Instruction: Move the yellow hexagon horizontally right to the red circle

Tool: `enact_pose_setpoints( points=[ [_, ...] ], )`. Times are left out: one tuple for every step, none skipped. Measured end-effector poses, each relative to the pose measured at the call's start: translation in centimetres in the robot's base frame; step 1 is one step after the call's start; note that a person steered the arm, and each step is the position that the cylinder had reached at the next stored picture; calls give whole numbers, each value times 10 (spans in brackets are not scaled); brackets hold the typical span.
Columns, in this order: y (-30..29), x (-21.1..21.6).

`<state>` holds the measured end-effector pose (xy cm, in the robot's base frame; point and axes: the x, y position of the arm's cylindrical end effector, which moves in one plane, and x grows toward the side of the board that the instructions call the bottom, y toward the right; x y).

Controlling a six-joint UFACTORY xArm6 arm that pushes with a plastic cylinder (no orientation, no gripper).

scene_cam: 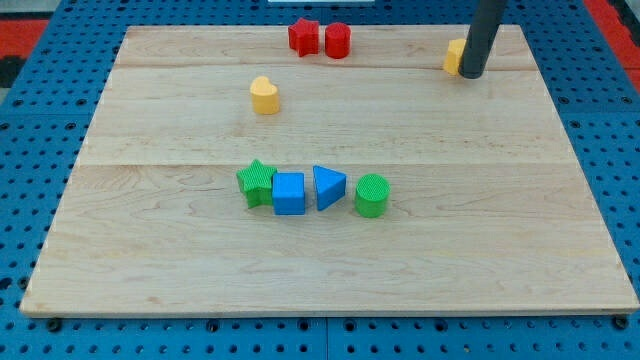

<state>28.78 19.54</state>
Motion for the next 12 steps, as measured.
enact_pose_setpoints(
  points=[
    [-1,-1],
    [-5,1],
    [-6,1],
    [-7,1],
    [-16,1],
    [-21,3],
    [-19,3],
    [-16,0],
    [-16,-7],
    [-16,-14],
    [-16,-24],
    [-16,-36]
  ],
)
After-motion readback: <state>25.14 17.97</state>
